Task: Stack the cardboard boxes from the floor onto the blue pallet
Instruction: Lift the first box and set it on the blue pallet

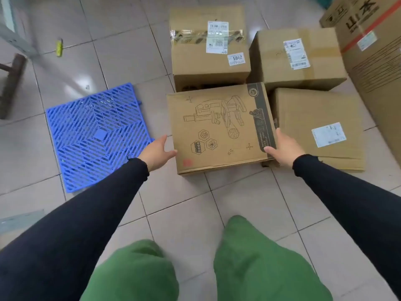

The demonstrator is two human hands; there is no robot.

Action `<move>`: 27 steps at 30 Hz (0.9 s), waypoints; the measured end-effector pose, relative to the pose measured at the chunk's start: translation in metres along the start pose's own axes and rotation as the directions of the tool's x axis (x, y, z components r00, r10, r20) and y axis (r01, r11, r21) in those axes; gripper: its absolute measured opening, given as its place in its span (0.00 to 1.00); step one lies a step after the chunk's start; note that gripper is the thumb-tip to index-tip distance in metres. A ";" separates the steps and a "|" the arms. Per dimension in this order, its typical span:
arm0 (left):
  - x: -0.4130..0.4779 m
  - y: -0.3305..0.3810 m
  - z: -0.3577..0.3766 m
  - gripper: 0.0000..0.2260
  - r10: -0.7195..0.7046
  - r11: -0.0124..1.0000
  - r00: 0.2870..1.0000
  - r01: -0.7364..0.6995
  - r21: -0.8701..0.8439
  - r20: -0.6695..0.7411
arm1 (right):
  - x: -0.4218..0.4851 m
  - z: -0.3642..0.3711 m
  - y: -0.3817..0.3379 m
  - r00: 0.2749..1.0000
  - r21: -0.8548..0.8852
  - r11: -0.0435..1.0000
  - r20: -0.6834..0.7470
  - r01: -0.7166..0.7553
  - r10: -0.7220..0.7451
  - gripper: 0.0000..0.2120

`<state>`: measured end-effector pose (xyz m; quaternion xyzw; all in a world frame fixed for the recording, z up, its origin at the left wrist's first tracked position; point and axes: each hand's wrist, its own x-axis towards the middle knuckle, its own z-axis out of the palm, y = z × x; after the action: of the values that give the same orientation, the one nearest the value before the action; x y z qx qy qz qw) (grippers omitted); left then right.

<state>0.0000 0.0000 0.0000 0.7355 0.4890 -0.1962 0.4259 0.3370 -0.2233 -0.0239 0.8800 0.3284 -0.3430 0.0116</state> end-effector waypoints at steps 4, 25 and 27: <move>0.046 -0.019 0.021 0.40 -0.001 0.986 0.999 -0.006 -0.167 -0.041 | 0.016 0.019 0.010 0.998 0.081 0.997 -0.068 -0.009 0.015 0.40; 0.002 -0.166 -0.027 0.20 -0.014 0.443 0.951 -0.271 -0.855 -0.309 | -0.064 0.140 -0.077 0.768 0.100 0.799 -0.367 0.593 -0.525 0.53; -0.017 -0.200 -0.050 0.18 -0.062 0.468 0.925 -0.304 -0.830 -0.374 | -0.063 0.146 -0.113 0.731 0.158 0.732 -0.351 0.662 -0.585 0.49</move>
<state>-0.1914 0.0635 -0.0474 0.4692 0.5331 0.2480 0.6590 0.1490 -0.2065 -0.0737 0.7480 0.5550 -0.2413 -0.2725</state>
